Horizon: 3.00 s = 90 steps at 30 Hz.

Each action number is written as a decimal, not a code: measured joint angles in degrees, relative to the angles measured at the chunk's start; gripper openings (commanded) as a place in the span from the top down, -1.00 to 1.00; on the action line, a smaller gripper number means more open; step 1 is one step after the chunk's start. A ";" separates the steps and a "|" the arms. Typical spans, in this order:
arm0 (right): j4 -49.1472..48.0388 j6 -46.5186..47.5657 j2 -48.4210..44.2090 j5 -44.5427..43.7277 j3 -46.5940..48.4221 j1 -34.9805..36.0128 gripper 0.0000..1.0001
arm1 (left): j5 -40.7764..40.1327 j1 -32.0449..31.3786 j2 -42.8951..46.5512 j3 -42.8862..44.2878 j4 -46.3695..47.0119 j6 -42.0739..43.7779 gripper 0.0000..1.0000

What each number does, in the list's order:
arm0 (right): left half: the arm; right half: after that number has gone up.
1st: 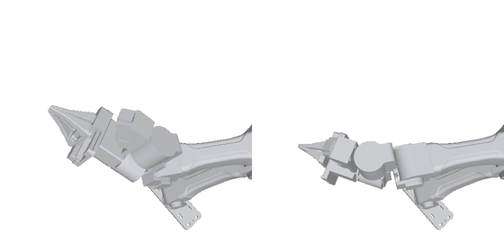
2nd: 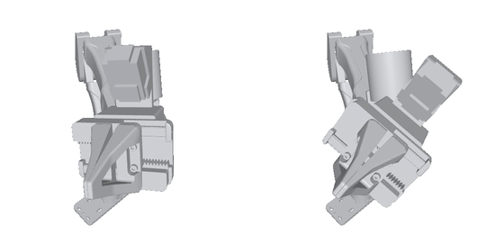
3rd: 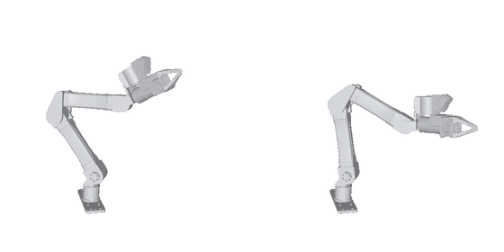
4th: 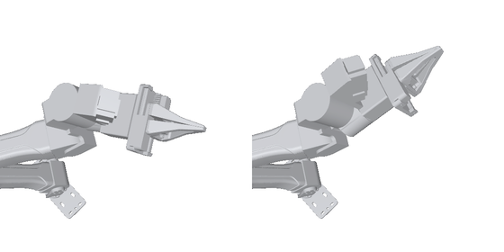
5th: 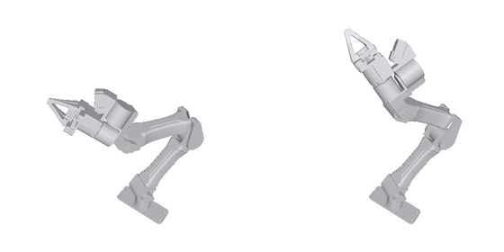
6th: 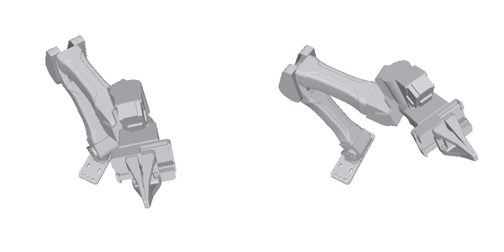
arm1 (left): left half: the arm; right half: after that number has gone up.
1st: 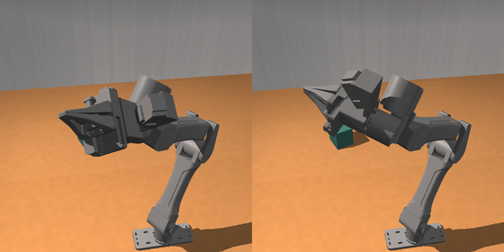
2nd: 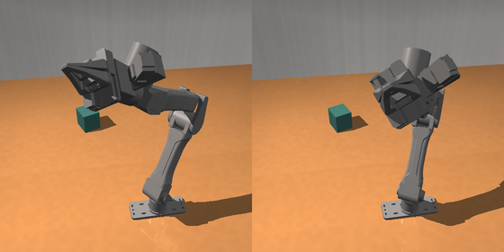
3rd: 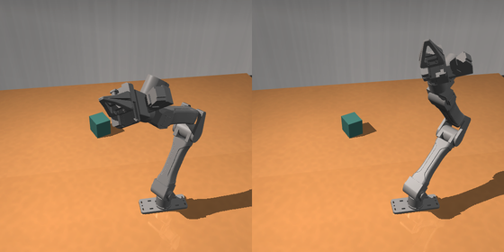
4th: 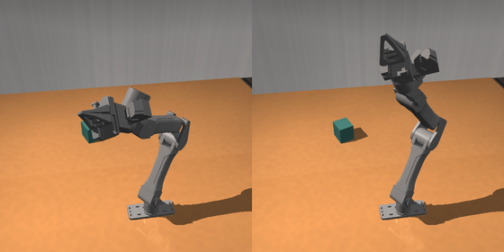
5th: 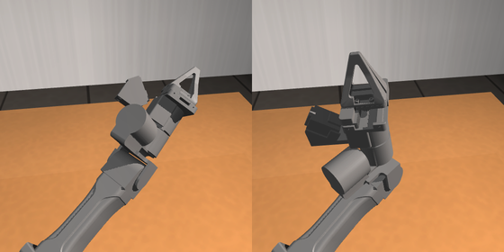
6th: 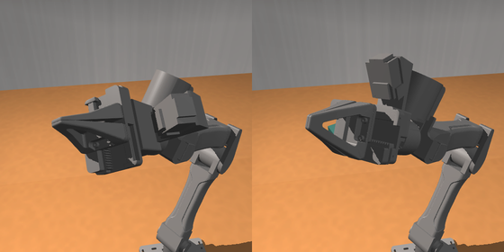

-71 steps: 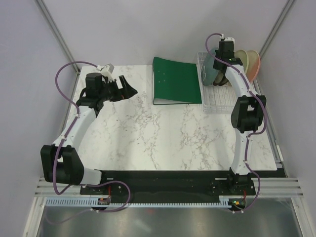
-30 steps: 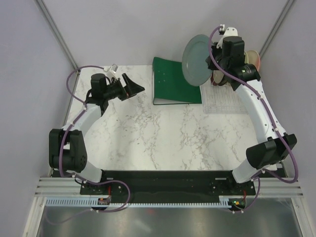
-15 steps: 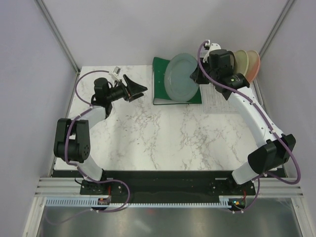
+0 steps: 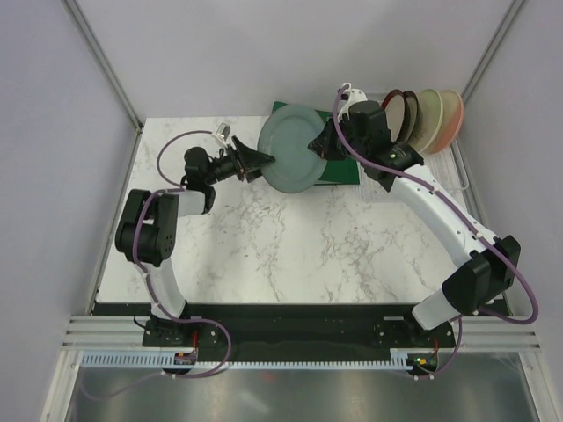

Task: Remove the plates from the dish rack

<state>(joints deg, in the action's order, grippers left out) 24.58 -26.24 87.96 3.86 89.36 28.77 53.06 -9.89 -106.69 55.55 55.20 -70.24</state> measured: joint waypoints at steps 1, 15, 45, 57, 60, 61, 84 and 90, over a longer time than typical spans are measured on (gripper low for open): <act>-0.24 -0.31 0.00 0.24 -0.20 0.04 1.00 | 0.00 -0.04 -1.22 0.00 2.10 -1.25 -0.50; -3.82 -6.91 -0.55 0.48 -6.69 -0.52 1.00 | 0.83 -0.52 -10.88 3.74 20.15 -16.46 0.95; -4.96 -0.33 -2.40 -6.73 -5.60 -3.39 -0.56 | 3.17 5.35 1.90 3.39 -8.66 4.94 0.95; -2.82 3.19 -2.54 -9.09 -4.85 -12.17 -0.54 | 2.93 22.60 0.87 4.72 -18.03 10.25 0.95; -2.47 4.04 -2.54 -9.07 -4.31 -16.83 -0.55 | 2.69 24.98 -2.67 7.67 -20.06 12.09 0.96; -2.27 4.20 -2.54 -9.07 -3.98 -18.01 -0.55 | 2.56 25.27 -3.98 8.57 -20.39 12.28 0.96; 1.73 10.43 16.13 -14.93 14.47 -24.68 -0.51 | -12.46 25.14 -19.69 23.19 -43.39 25.83 0.95; 4.22 11.15 23.37 -14.80 20.98 -25.49 -0.51 | -12.09 25.18 -21.40 26.47 -46.05 27.15 0.95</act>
<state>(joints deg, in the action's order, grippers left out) 28.80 -15.09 111.33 -10.94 110.34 3.29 40.97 15.29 -128.09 82.02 9.15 -43.09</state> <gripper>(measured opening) 0.757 0.133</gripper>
